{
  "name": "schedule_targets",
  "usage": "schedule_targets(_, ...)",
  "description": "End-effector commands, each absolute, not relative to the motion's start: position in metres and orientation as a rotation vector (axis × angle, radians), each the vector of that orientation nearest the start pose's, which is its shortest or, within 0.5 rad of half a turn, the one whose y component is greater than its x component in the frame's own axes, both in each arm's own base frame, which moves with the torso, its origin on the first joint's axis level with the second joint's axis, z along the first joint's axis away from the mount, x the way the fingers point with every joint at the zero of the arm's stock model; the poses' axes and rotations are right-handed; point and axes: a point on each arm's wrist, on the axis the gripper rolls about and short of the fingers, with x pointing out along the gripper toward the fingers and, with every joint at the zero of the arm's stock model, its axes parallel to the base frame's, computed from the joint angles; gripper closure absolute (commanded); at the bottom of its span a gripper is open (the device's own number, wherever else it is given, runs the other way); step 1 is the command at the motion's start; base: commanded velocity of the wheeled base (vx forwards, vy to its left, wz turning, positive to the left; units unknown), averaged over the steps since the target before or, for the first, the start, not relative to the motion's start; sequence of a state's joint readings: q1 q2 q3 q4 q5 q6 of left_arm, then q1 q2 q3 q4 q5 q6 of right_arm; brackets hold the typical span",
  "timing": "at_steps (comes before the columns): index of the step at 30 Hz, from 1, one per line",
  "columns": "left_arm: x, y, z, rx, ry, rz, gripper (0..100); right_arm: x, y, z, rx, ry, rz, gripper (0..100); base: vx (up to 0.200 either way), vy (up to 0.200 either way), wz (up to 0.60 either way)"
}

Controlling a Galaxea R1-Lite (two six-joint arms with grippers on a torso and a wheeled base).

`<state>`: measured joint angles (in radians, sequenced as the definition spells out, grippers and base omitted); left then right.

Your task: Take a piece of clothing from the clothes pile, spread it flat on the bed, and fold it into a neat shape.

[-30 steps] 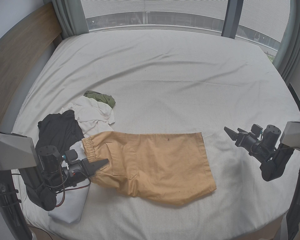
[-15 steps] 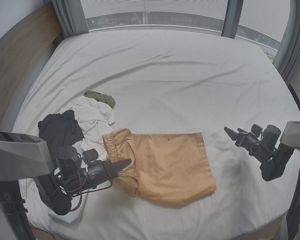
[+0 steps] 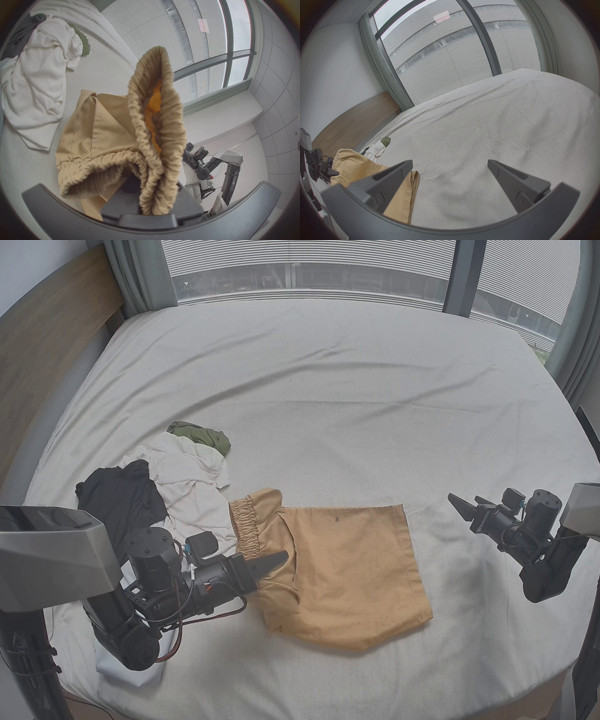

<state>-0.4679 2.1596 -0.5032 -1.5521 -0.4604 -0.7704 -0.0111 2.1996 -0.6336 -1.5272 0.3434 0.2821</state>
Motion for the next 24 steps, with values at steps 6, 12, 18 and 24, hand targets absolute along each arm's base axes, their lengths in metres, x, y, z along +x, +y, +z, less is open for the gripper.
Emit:
schedule_targets(6, 0.292, -0.179, 0.065, -0.770, 0.456, -0.905, 100, 0.354, 0.004, 0.064, 0.285, 0.085, 0.316, 0, 0.000, 0.000, 0.00)
schedule_targets(12, 0.291, -0.201, 0.060, -0.762, 0.468, -0.956, 100, 0.354, 0.003, 0.065, 0.284, 0.075, 0.305, 0, 0.000, 0.000, 0.00)
schedule_targets(18, 0.297, -0.215, 0.061, -0.761, 0.448, -0.993, 100, 0.354, 0.003, 0.066, 0.285, 0.073, 0.305, 0, 0.000, 0.000, 0.00)
schedule_targets(24, 0.296, -0.231, 0.061, -0.789, 0.457, -1.034, 100, 0.354, 0.003, 0.067, 0.284, 0.070, 0.306, 0, 0.000, 0.000, 0.00)
